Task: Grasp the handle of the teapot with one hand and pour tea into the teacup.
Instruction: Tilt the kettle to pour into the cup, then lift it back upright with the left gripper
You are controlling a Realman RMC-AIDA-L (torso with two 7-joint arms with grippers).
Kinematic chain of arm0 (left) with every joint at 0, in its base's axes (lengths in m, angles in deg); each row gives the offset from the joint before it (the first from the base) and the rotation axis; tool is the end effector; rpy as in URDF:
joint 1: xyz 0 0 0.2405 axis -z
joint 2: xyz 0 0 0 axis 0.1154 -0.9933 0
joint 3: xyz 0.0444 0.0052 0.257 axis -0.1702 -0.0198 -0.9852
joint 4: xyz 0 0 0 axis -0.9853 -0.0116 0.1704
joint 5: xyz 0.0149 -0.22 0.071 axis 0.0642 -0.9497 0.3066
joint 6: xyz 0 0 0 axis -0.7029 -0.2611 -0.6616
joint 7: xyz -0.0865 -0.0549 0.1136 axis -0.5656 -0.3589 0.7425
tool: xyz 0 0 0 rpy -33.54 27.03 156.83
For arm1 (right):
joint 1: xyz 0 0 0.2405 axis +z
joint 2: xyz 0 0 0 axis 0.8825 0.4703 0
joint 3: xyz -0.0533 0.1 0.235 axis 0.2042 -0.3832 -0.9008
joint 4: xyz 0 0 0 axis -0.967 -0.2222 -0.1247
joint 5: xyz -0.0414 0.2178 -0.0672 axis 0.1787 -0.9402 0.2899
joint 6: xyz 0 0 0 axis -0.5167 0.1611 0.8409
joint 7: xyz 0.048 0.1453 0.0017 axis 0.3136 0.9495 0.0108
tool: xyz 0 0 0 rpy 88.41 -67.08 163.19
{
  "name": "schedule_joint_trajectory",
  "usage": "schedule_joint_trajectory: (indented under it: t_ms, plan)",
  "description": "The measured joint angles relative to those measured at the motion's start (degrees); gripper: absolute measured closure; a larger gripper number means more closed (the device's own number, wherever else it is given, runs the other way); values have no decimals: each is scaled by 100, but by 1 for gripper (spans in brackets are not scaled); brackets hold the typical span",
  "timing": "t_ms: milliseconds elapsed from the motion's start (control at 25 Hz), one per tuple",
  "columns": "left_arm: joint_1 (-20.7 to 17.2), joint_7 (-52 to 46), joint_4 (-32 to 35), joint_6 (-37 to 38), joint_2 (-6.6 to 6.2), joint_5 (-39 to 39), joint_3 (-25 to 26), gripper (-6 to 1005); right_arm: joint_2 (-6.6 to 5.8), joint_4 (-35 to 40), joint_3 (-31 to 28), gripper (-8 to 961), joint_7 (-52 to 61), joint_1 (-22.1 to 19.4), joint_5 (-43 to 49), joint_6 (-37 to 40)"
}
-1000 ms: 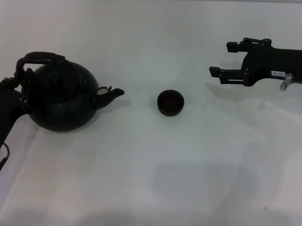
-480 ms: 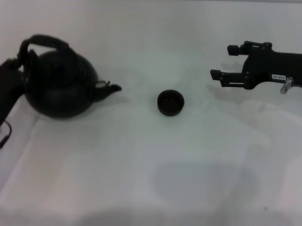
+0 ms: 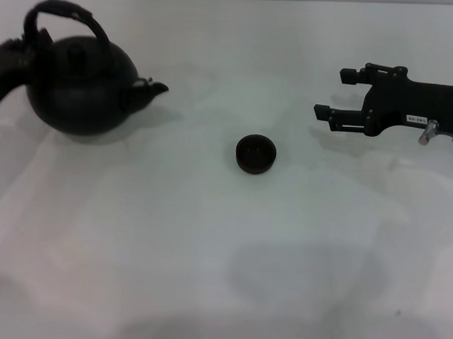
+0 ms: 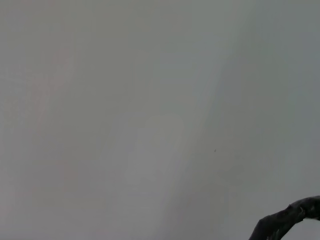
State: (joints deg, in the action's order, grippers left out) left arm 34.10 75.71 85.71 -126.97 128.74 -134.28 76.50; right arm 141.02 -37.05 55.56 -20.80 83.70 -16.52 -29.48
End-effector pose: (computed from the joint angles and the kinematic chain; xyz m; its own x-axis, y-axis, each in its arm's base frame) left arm -0.3656 0.3532 -0.0053 0.5214 0.2118 0.8266 0.8285 -0.3574 -0.4310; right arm 0.2893 0.3712 -0.0251 0.8903 -0.2781 -0.3605 -0.4145 -0.8229 -0.3888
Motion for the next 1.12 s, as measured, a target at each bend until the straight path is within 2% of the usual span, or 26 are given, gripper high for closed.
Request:
schedule_joint_trajectory:
  t_ms: [160, 480, 720, 880, 920, 1120]
  plan:
    - [137, -819, 756, 105, 4, 256, -314, 849, 2, -6, -7, 108, -44, -1, -22, 36]
    - [223, -2162, 2126, 523, 27, 246, -1766, 849, 3, -8, -10, 108, -124, 45, -165, 142]
    - [171, -3172, 3056, 1379, 45, 230, -3455, 849, 2, -69, -9, 109, -258, 48, -336, 249]
    - [64, -3544, 3452, 2009, 52, 108, -4479, 849, 8, -146, -9, 109, -323, 49, -436, 286]
    - [11, -3682, 3613, 2264, 51, 90, -4889, 849, 7, -169, -9, 109, -347, 49, -467, 292]
    - [-203, -4111, 4201, 2955, 31, 85, -6086, 850, 5, -219, -13, 108, -436, 48, -593, 297]
